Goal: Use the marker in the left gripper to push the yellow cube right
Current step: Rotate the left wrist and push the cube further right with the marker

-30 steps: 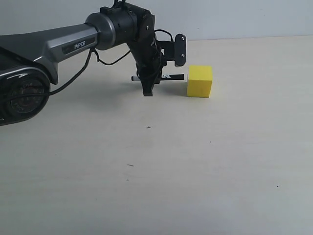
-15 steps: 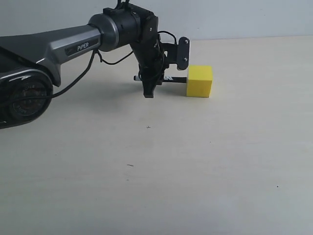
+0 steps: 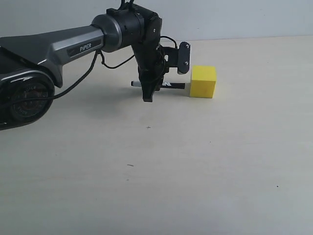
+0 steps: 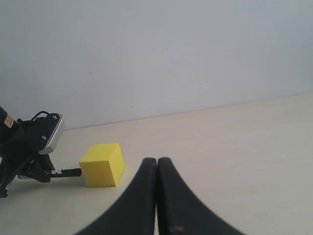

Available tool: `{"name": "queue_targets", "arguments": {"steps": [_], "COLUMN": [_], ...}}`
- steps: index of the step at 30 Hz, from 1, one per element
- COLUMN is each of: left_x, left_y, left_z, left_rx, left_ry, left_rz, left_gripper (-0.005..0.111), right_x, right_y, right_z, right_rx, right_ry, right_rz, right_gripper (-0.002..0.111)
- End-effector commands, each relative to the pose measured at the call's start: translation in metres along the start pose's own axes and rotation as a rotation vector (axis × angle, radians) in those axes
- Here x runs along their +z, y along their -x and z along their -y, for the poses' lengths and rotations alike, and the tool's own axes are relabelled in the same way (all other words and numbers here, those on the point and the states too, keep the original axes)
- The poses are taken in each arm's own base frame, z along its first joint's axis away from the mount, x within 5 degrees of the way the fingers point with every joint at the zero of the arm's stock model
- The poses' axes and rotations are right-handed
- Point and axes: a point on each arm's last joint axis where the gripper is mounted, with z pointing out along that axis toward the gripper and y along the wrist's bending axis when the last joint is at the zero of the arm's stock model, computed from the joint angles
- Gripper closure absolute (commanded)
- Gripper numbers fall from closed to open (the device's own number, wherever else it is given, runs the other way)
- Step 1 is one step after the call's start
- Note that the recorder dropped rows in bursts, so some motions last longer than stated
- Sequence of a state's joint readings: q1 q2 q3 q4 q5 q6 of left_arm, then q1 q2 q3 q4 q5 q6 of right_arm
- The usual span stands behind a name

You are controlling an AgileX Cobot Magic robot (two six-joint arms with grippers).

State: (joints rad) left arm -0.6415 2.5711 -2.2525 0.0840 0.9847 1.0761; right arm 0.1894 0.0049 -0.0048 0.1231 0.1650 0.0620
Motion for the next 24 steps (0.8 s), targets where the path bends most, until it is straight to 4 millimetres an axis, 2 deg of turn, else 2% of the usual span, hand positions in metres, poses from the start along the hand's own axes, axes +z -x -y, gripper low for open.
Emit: {"name": "queue_targets", "arguments": {"steps": [1, 5, 9, 15, 21, 24], "left_x": [-0.024, -0.035, -0.039, -0.037, -0.040, -0.038], "left_y": [0.000, 0.004, 0.011, 0.022, 0.020, 0.019], "left_z": [-0.009, -0.009, -0.005, 0.015, 0.024, 0.031], "left_rx": [-0.077, -0.099, -0.120, -0.096, -0.149, -0.109], "left_ry": [0.074, 0.120, 0.122, 0.104, 0.266, 0.383], "left_rz": [-0.049, -0.127, -0.124, -0.163, -0.085, -0.132], "left_gripper": [0.107, 0.107, 0.107, 0.107, 0.107, 0.107], "right_x": [0.000, 0.000, 0.000, 0.000, 0.000, 0.000], "right_y": [0.000, 0.000, 0.000, 0.000, 0.000, 0.000], "right_z": [0.000, 0.000, 0.000, 0.000, 0.000, 0.000], "right_rx": [-0.007, -0.007, -0.007, -0.007, -0.007, -0.007], "right_ry": [-0.003, -0.003, -0.003, -0.003, -0.003, -0.003], "right_rz": [0.011, 0.011, 0.011, 0.011, 0.011, 0.011], "right_gripper": [0.108, 0.108, 0.108, 0.108, 0.108, 0.108]}}
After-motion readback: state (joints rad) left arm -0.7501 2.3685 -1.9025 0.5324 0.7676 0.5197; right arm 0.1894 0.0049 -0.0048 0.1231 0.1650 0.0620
